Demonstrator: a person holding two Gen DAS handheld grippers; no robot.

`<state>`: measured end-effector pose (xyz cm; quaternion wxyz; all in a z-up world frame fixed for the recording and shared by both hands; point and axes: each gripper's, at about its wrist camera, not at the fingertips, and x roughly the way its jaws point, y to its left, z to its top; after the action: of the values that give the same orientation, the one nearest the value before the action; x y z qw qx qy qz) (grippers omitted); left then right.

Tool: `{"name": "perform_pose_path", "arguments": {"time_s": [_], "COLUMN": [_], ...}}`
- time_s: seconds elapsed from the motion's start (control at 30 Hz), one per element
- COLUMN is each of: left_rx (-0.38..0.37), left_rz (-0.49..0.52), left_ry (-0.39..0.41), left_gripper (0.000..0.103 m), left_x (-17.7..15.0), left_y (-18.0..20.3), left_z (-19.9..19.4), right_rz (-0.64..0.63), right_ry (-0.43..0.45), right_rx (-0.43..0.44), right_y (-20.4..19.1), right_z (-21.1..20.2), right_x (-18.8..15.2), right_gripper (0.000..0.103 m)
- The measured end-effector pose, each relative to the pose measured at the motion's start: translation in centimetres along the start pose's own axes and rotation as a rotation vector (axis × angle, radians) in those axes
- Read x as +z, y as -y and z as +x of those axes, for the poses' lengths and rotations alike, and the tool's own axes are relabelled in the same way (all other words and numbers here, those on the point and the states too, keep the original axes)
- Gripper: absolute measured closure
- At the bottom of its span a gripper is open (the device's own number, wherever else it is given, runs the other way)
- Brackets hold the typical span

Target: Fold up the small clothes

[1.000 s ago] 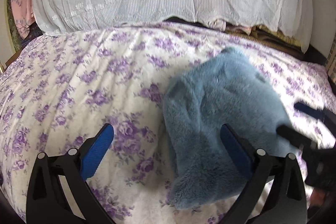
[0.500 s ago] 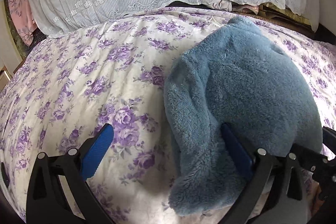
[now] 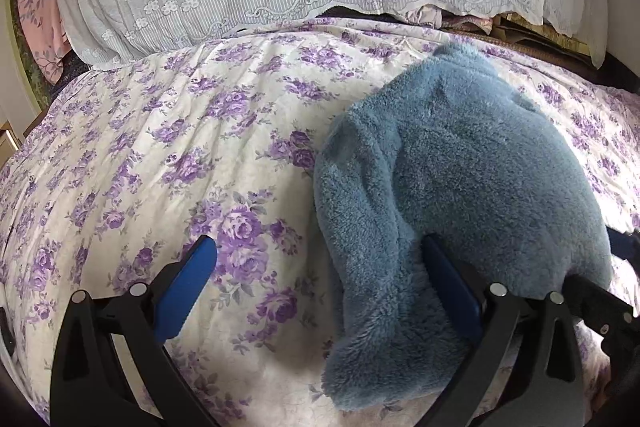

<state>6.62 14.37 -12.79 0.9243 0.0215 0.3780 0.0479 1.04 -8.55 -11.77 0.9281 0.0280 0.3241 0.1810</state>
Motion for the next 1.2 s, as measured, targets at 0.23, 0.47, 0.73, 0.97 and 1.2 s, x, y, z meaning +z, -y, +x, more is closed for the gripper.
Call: {"name": "perform_pose_path", "arguments": {"time_s": [0.23, 0.47, 0.73, 0.97, 1.2], "left_rx": [-0.007, 0.016, -0.024, -0.002, 0.001], "left_rz": [0.001, -0.01, -0.057, -0.041, -0.041], "left_ry": [0.055, 0.042, -0.086, -0.065, -0.061], "left_gripper": [0.004, 0.004, 0.004, 0.004, 0.004], "left_x": [1.8, 5.9, 5.0, 4.4, 4.4], "left_y": [-0.3, -0.9, -1.6, -1.0, -1.1], "left_z": [-1.8, 0.6, 6.7, 6.6, 6.5], "right_rz": [-0.06, -0.056, -0.098, -0.083, -0.085], "right_ry": [0.082, 0.078, 0.026, 0.039, 0.045], "right_rx": [-0.006, -0.008, -0.055, -0.028, -0.027], "right_y": [-1.0, -1.3, -1.7, -1.2, -1.1], "right_z": [-1.5, 1.6, 5.6, 5.6, 5.5], "right_x": [2.8, 7.3, 6.0, 5.7, 5.7], "right_gripper": [0.028, 0.033, 0.031, 0.03, 0.03]}}
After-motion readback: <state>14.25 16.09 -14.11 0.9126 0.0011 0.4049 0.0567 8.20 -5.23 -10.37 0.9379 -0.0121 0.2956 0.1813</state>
